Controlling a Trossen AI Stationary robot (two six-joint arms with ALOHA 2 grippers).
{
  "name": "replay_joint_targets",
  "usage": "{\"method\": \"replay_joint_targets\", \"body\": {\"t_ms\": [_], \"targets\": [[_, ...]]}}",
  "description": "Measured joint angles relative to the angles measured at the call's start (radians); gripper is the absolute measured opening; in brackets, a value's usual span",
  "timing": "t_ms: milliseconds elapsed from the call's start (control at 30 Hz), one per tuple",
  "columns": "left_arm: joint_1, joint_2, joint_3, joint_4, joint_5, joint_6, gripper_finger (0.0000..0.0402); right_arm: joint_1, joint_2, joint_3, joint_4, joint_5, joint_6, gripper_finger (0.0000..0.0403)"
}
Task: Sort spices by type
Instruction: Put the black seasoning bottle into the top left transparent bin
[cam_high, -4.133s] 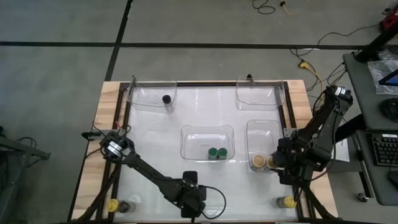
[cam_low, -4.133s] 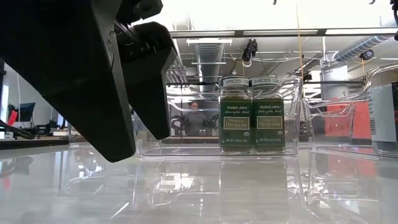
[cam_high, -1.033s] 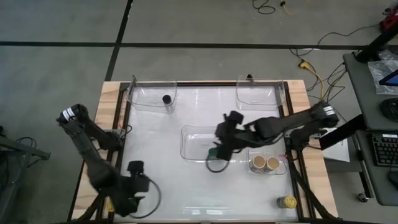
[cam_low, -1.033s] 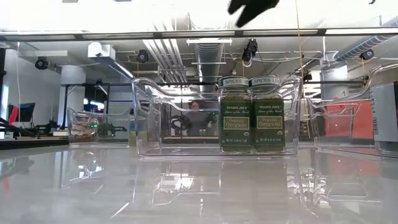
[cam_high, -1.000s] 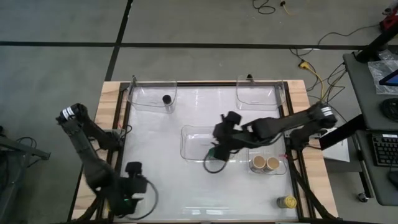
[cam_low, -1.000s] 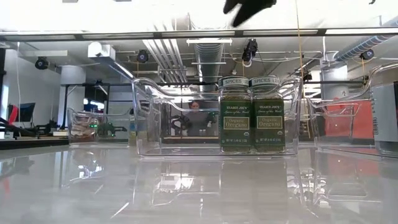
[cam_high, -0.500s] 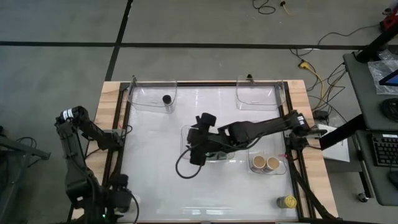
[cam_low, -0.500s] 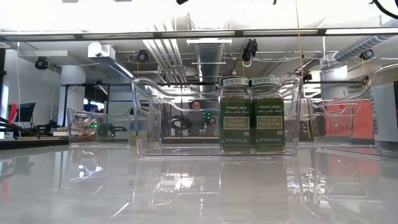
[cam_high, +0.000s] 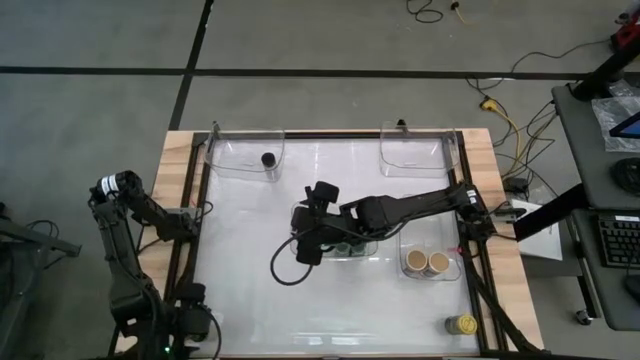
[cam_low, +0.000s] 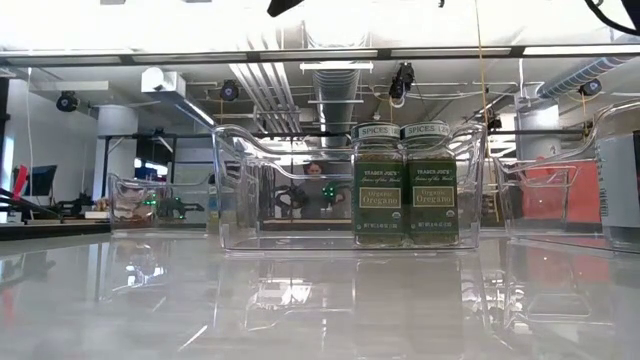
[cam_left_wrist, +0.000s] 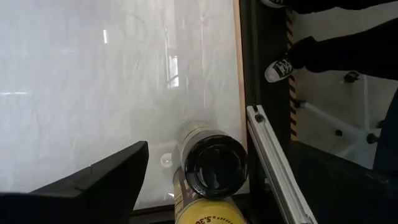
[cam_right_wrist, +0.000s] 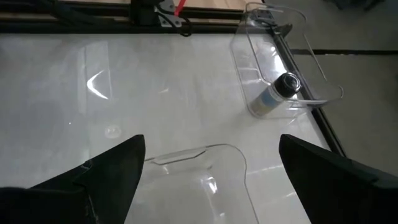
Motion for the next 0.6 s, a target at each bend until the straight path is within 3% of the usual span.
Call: {"method": "replay_joint_targets", "body": {"t_ms": [600], "targets": [[-0.025, 0.002, -0.077, 0.066, 0.024, -0.008, 0.0369, -0.014, 0.006, 0.0, 0.002, -0.001, 0.017, 0.0361]]}}
